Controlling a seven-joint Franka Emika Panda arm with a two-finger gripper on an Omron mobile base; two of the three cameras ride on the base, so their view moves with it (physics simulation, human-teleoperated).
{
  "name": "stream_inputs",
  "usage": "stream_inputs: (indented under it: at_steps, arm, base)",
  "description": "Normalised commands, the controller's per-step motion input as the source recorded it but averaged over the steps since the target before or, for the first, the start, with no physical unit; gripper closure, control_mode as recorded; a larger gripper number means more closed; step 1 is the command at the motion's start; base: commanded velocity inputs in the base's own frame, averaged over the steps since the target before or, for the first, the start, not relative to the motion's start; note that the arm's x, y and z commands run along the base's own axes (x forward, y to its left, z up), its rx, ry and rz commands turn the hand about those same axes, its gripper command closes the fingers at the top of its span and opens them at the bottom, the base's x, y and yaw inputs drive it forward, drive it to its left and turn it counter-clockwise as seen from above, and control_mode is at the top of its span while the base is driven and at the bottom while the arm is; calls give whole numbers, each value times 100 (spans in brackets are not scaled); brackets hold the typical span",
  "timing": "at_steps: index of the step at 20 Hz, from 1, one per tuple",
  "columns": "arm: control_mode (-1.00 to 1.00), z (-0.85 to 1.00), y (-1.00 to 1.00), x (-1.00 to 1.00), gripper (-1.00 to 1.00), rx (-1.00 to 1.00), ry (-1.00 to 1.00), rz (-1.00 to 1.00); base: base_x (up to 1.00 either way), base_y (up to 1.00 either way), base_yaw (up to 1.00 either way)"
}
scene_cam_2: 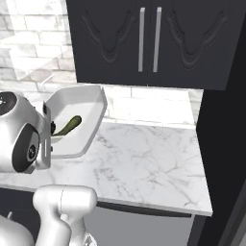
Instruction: Take the eggplant and squash out of the freezer and place them in the tupperware container on the counter. Then put the tupperware containing the vegetables back in the freezer.
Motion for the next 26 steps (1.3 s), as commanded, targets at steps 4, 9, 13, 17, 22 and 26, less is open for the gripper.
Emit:
stream_inputs:
  at_steps: [4, 9, 13, 17, 22, 26]
  arm:
    - [-100, 20, -4, -14, 100, 0, 0, 0]
    - [100, 2, -1, -6, 100, 0, 0, 0]
    - [100, 0, 0, 0, 100, 0, 0, 0]
    - [100, 0, 0, 0, 100, 0, 0, 0]
    - [100, 0, 0, 0, 100, 0, 0, 0]
    - [100, 0, 0, 0, 100, 0, 0, 0]
  base:
    - [0, 0, 0]
    - [0, 0, 0]
    - [-26, -3, 0]
    - [-94, -26, -3]
    - [-98, -41, -7]
    - [-96, -78, -6]
